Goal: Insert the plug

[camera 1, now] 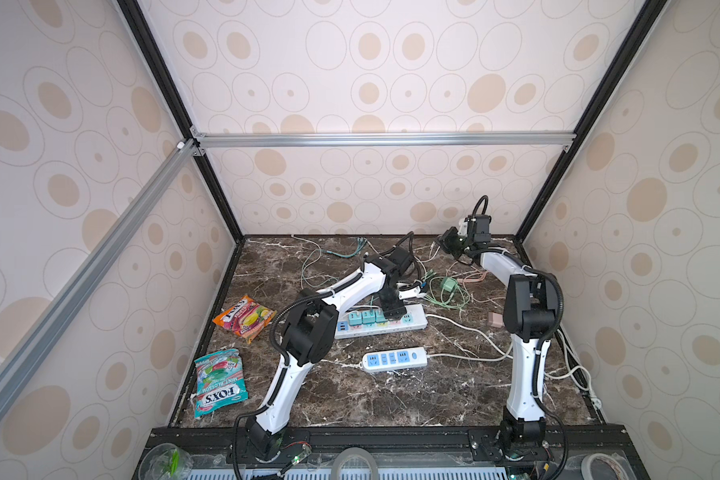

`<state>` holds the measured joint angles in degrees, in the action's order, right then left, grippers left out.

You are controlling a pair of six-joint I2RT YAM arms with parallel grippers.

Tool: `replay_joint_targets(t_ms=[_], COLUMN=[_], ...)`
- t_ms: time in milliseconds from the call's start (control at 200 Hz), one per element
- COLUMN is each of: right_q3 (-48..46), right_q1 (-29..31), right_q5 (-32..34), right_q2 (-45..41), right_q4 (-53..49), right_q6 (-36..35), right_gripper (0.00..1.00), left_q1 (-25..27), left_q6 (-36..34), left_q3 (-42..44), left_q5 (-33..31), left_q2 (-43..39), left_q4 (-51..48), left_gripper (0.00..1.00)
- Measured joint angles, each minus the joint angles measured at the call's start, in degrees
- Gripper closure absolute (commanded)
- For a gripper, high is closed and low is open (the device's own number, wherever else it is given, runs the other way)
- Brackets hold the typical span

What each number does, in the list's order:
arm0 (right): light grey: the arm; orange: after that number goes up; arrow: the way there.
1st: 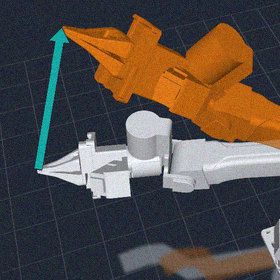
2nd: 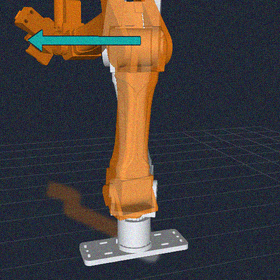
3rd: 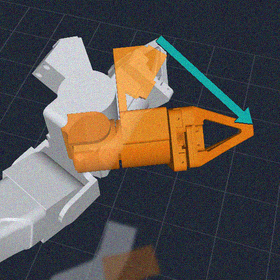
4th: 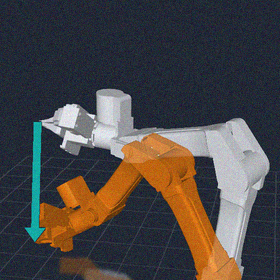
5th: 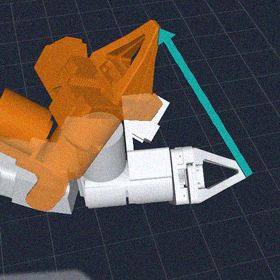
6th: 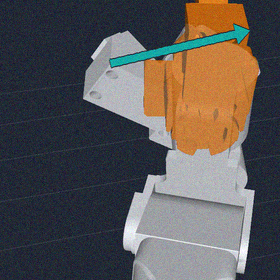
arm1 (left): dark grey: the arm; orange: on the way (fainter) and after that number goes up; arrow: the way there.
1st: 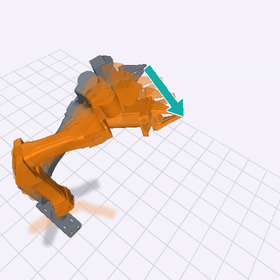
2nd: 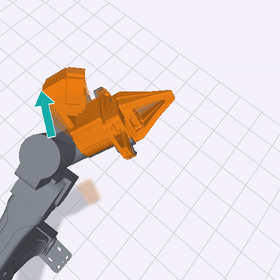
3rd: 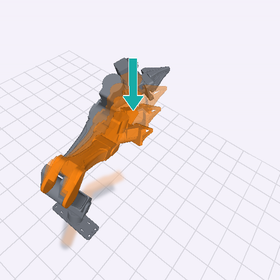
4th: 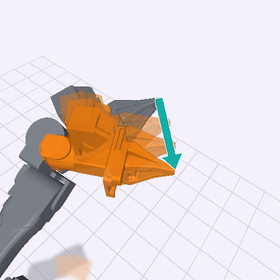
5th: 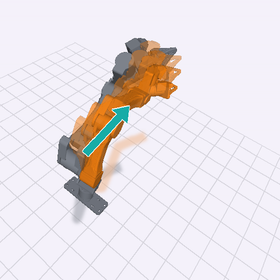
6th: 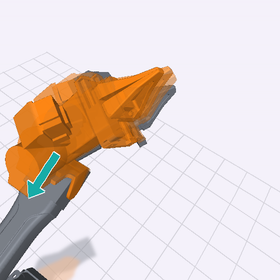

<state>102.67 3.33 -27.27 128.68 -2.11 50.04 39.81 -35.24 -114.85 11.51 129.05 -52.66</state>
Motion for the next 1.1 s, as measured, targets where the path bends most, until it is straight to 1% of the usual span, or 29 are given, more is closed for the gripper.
replay_joint_targets(t_ms=[50, 260, 280, 295, 305, 430, 515, 595, 665, 735, 800, 870, 930, 960, 1030, 1100], right_q3=[-0.2, -0.5, -0.5, -0.5, -0.5, -0.5, -0.2, 2.0, 5.3, 9.4, 13.6, 19.3, 23.6, 25.7, 28.2, 28.9], right_q1=[0.0, 0.3, 0.3, 0.4, 0.4, 1.2, 2.2, 3.6, 5.0, 6.4, 7.5, 8.5, 9.2, 9.5, 9.9, 9.8], right_q5=[0.0, -0.1, -0.1, -0.2, -0.3, -1.7, -2.8, -3.0, -2.5, -1.7, -0.8, -0.3, -0.1, 0.1, 1.5, 3.3], right_q2=[0.0, 0.0, 0.0, 0.0, 0.0, 0.0, 0.2, 1.6, 3.8, 6.6, 9.6, 13.3, 16.0, 17.1, 18.1, 17.8], right_q4=[0.0, 0.0, 0.0, 0.1, 0.2, 1.7, 3.3, 3.8, 3.4, 2.1, 0.1, -3.2, -6.3, -8.7, -14.0, -18.7], right_q6=[0.0, 0.0, 0.0, 0.0, 0.0, 0.0, 0.0, -0.1, -0.7, -1.5, -2.5, -3.7, -5.9, -7.3, -10.3, -13.5], right_gripper=[0.95, 0.95, 0.95, 0.95, 0.95, 0.95, 0.95, 0.94, 0.93, 0.92, 0.86, 0.7, 0.53, 0.47, 0.38, 0.33], left_q1=[-0.1, -0.5, -0.6, -0.7, -0.7, -2.0, -2.7, -3.2, -3.3, -3.3, -3.3, -3.2, -3.2, -3.2, -3.2, -3.3], left_q6=[0.0, -0.7, -0.6, -0.7, -0.7, 0.2, 1.9, 4.7, 8.2, 12.7, 17.2, 22.0, 25.9, 27.5, 31.1, 34.5], left_q3=[-0.5, 0.9, 1.5, 1.8, 2.1, 6.9, 13.2, 20.7, 27.9, 34.5, 39.7, 44.5, 48.4, 50.3, 55.1, 59.1], left_q5=[0.4, 4.8, 5.2, 5.5, 5.8, 9.4, 11.2, 11.8, 11.2, 9.2, 6.3, 2.7, -1.0, -3.0, -8.0, -12.4], left_q2=[-0.5, -6.3, -7.2, -7.7, -8.2, -13.7, -19.0, -24.8, -30.6, -35.9, -39.8, -43.1, -45.4, -46.5, -49.7, -52.9], left_q4=[0.0, 0.4, 0.6, 0.7, 0.8, 3.3, 7.6, 13.4, 19.5, 25.8, 31.5, 36.2, 39.2, 40.5, 42.7, 43.9], left_gripper=[0.15, 0.11, 0.09, 0.03, 0.02, 0.02, 0.02, 0.02, 0.02, 0.02, 0.02, 0.01, 0.02, 0.02, 0.02, 0.01])
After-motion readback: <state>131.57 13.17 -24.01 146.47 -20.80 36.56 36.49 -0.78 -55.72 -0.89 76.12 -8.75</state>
